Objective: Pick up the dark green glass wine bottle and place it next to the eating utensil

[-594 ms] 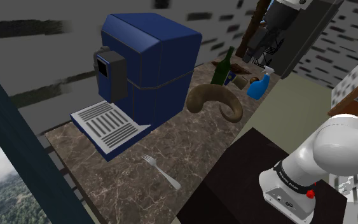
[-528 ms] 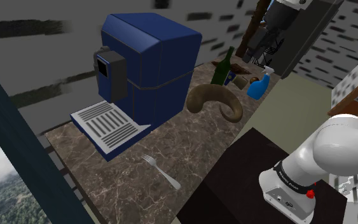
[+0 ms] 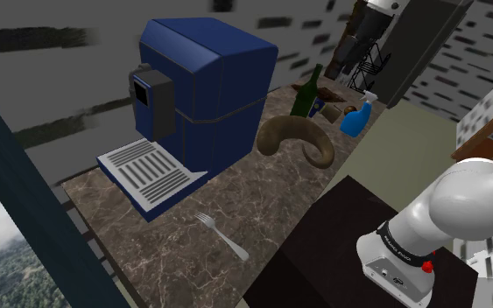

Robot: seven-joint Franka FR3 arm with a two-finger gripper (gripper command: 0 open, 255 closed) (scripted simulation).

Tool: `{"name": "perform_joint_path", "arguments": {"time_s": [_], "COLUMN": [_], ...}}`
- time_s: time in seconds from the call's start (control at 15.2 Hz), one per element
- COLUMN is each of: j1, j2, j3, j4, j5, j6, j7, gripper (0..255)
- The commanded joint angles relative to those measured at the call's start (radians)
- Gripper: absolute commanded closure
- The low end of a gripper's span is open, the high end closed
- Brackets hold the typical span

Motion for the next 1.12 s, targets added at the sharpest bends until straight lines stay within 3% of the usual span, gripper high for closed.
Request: {"name": "perform_joint_path", "arguments": {"time_s": [0.0, 0.53, 1.06], "j1": [-0.009, -0.043, -0.088], "j2": [0.059, 0.312, 0.601], "j3": [-0.029, -0.143, -0.23], "j4": [0.033, 0.214, 0.478], "j5": [-0.011, -0.02, 0.032], "j6": [0.019, 0.063, 0.052], "j7": [-0.038, -0.199, -0.36], "gripper": [0, 0, 0]}}
